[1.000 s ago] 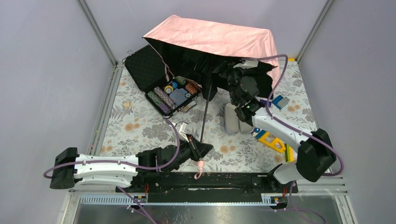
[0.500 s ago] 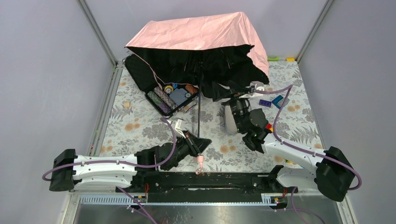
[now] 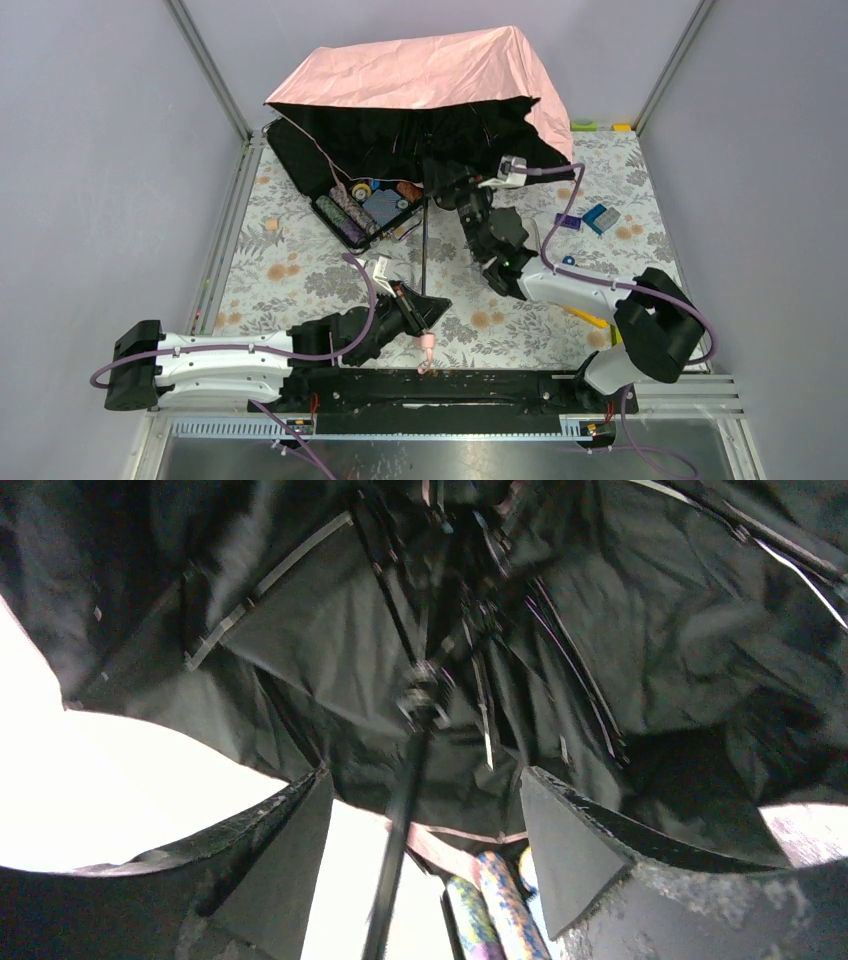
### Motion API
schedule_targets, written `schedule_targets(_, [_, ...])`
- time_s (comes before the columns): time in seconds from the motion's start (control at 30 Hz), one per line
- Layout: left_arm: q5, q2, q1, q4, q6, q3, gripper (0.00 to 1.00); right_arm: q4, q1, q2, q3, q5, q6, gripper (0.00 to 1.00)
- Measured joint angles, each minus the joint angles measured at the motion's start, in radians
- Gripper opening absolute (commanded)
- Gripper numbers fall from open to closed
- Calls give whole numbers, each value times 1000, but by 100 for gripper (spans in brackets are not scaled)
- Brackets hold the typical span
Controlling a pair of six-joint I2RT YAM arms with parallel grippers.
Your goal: Open the umbrella
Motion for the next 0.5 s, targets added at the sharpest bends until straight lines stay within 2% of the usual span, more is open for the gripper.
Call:
schedule_targets(0.2, [0,-8,0,1,0,-10,0,-135,0,59,208,52,25,63])
schedule_targets(0.5, [0,-12,0,1,1,-11,0,-316,-11,120,294,61,85,55])
